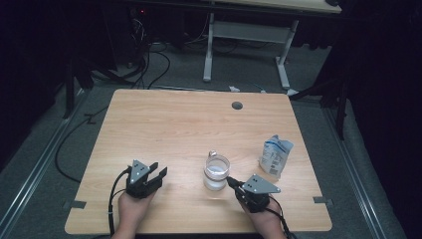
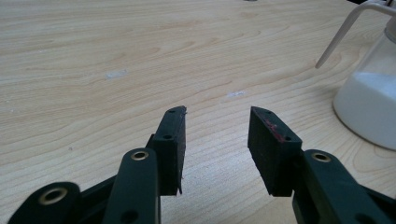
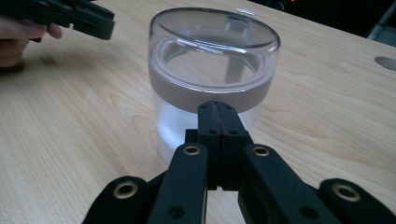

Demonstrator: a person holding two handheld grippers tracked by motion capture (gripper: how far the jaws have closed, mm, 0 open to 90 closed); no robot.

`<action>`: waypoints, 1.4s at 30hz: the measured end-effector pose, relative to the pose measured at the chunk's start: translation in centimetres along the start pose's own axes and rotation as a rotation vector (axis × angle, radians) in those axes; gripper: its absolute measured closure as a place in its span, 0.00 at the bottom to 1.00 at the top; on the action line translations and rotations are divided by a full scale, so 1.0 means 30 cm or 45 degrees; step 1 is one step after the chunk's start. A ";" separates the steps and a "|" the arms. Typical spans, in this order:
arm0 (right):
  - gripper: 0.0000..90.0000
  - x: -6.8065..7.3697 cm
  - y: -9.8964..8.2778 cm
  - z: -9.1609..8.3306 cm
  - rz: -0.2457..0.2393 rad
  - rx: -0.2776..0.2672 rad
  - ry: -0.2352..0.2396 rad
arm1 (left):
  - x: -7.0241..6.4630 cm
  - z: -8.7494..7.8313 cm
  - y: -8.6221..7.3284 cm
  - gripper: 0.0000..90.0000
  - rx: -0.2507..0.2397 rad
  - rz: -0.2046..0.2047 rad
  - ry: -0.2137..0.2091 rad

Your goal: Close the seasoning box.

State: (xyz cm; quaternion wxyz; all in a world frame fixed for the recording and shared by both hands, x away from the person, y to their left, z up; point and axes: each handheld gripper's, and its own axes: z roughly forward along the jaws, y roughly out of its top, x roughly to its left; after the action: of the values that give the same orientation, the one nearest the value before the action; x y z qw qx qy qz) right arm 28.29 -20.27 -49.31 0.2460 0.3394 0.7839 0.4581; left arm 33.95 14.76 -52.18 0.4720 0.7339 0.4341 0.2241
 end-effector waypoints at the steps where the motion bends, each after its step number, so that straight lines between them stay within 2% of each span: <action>1: 1.00 0.005 0.001 0.002 -0.005 -0.003 0.006 | 0.000 -0.001 0.000 0.63 -0.001 0.001 0.001; 16: 1.00 0.058 0.017 0.047 -0.047 0.000 0.072 | 0.000 -0.004 -0.004 0.63 0.004 -0.004 -0.003; 19: 1.00 0.058 0.022 0.058 -0.049 -0.005 0.071 | -0.003 0.000 -0.005 0.63 0.004 -0.013 -0.020; 23: 1.00 0.055 0.029 0.074 -0.044 -0.003 0.071 | -0.009 0.000 -0.011 0.63 0.016 0.012 -0.020; 26: 1.00 0.058 0.034 0.087 -0.042 0.000 0.073 | -0.010 -0.008 -0.012 0.63 0.005 -0.008 -0.032; 31: 0.99 0.065 0.035 0.086 -0.058 -0.001 0.077 | -0.016 -0.009 -0.011 0.63 0.012 0.016 -0.027; 33: 0.97 0.058 0.031 0.069 -0.062 -0.006 0.068 | -0.019 -0.012 -0.011 0.63 0.015 0.023 -0.027; 36: 0.90 0.026 0.012 0.034 -0.050 -0.008 0.021 | -0.022 -0.019 -0.012 0.63 0.008 0.015 -0.029; 38: 0.85 -0.021 -0.018 0.010 -0.017 0.001 -0.037 | -0.026 -0.024 -0.012 0.62 0.008 0.016 -0.031; 40: 0.84 -0.068 -0.051 -0.009 0.013 0.006 -0.086 | -0.028 -0.029 -0.014 0.62 0.009 0.017 -0.033; 42: 0.78 -0.133 -0.096 -0.041 0.070 0.023 -0.134 | -0.025 -0.039 -0.022 0.61 0.018 0.021 -0.033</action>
State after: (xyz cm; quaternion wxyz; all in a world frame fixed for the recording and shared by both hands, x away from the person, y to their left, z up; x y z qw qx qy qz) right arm 29.14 -24.96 -51.00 0.2710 0.3866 0.7644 0.4391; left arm 32.41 14.80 -52.17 0.4705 0.7438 0.4233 0.2152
